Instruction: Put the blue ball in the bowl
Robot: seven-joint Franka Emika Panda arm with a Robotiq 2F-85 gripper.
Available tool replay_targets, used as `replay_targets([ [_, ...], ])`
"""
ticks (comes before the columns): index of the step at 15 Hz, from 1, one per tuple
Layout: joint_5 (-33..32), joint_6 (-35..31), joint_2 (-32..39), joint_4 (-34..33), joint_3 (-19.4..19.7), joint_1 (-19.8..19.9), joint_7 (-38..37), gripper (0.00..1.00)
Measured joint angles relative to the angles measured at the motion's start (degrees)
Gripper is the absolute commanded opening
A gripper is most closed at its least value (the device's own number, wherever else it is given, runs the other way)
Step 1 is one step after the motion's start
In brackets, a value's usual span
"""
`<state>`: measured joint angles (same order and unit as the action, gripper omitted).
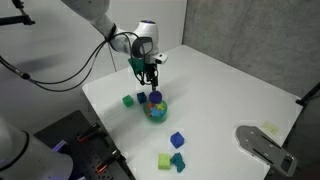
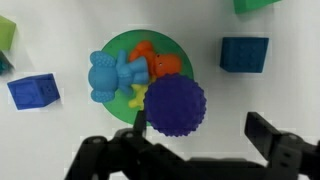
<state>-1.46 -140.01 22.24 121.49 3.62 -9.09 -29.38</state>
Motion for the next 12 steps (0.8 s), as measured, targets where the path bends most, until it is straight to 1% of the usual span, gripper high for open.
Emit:
replay_targets([
  [4, 0.63, 5.65, -4.65, -0.16, -0.86, 0.27, 3.68, 1.00],
  [7, -1.71, 10.63, -8.74, -0.06, -1.29, 0.25, 4.43, 1.00],
  [12, -5.57, 18.67, -17.47, 0.95, -2.13, 0.29, 4.66, 1.00],
])
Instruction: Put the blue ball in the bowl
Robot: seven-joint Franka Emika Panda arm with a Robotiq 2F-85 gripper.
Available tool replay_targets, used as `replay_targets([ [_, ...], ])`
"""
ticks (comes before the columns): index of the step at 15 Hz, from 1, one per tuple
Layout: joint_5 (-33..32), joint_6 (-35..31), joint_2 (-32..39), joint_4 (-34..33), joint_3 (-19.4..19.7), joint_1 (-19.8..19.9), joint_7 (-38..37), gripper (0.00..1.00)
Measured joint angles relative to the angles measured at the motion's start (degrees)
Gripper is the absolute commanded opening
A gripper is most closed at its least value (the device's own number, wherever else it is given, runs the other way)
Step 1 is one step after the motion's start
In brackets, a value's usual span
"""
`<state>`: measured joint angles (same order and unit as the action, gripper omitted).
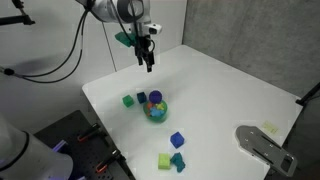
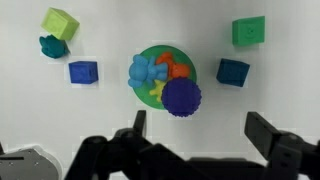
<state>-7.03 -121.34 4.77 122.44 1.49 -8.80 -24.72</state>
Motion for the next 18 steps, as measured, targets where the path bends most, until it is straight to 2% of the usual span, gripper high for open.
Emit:
replay_targets([
  [6, -0.33, 6.36, -13.85, 5.13, -1.51, 1.73, 2.09, 1.00],
  [12, 1.07, 13.59, -26.99, 7.62, -1.45, 6.28, 5.56, 1.00],
  [15, 4.72, 16.58, -30.88, 6.74, 0.13, 8.74, 8.52, 1.00],
  [18, 7.04, 18.62, -31.76, 4.98, 1.45, 10.50, 10.45, 1.00],
])
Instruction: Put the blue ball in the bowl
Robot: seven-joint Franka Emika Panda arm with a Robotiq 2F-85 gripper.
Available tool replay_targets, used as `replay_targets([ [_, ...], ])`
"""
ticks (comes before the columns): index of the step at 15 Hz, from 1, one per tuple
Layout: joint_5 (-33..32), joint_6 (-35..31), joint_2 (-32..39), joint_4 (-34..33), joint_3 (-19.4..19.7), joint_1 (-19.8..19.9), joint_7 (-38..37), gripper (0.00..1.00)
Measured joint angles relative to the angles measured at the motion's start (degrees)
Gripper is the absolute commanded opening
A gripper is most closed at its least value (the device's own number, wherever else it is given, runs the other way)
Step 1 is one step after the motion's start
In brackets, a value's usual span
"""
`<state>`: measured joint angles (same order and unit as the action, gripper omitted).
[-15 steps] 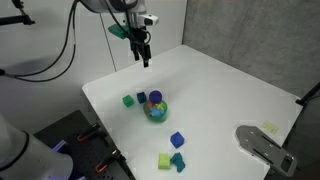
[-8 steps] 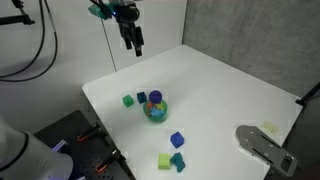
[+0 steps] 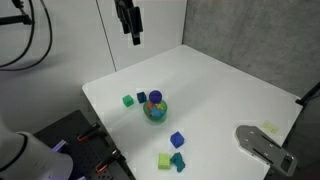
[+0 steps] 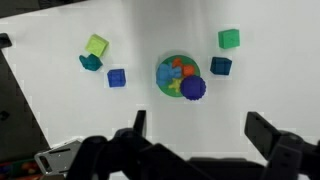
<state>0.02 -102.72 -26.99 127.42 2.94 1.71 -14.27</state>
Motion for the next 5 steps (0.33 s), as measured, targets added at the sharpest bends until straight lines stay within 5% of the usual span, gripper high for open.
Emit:
replay_targets([
  [5, 0.52, 0.58, 0.11, -0.32, 0.05, 0.73, 0.72, 1.00],
])
